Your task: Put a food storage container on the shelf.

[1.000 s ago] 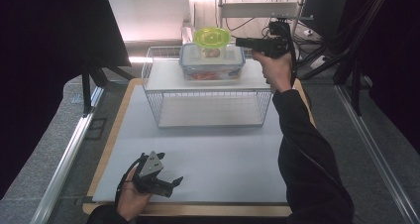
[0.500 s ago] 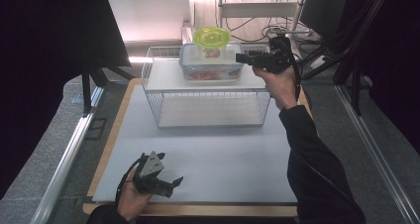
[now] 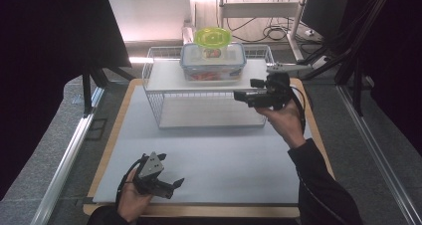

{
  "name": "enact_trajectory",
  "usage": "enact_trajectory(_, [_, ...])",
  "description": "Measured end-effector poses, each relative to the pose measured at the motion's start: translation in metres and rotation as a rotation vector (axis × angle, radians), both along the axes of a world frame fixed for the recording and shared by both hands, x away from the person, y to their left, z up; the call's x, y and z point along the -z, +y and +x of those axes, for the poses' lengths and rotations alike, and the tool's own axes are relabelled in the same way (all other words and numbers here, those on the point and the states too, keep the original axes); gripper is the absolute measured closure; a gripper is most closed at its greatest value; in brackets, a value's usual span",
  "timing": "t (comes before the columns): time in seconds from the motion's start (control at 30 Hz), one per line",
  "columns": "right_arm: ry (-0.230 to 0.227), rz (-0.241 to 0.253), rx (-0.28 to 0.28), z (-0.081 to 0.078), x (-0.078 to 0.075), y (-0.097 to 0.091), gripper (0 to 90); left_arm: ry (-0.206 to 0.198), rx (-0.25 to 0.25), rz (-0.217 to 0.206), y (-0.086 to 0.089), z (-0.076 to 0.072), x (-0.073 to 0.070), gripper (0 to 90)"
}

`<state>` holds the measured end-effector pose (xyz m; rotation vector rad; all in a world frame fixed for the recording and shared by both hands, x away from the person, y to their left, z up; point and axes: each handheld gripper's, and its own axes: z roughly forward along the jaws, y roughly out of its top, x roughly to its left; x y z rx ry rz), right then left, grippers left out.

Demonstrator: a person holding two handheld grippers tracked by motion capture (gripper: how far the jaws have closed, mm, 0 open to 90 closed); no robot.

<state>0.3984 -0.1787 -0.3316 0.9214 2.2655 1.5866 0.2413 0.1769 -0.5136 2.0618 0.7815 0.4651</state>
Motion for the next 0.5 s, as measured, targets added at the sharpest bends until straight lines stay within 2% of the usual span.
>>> enact_trajectory(0.3, [-0.012, -0.086, -0.015, -0.040, 0.047, -0.013, 3.1, 0.003, 0.013, 0.001, -0.001, 0.001, 0.003, 0.1])
enact_trajectory(0.37, [-0.014, -0.086, -0.016, -0.047, 0.055, -0.017, 1.6, 0.003, 0.017, -0.001, -0.001, 0.002, 0.005, 0.0])
enact_trajectory(0.43, [-0.021, -0.062, -0.012, -0.060, 0.074, -0.023, 0.0, 0.000, 0.021, 0.000, 0.000, 0.002, 0.005, 0.1])
enact_trajectory(0.47, [-0.021, -0.062, -0.012, -0.060, 0.074, -0.023, 0.0, 0.002, 0.021, -0.006, 0.000, 0.003, 0.006, 0.1])
enact_trajectory(0.5, [-0.015, -0.073, -0.016, -0.063, 0.080, -0.024, 0.0, 0.007, 0.020, -0.011, 0.001, 0.004, 0.007, 0.1])
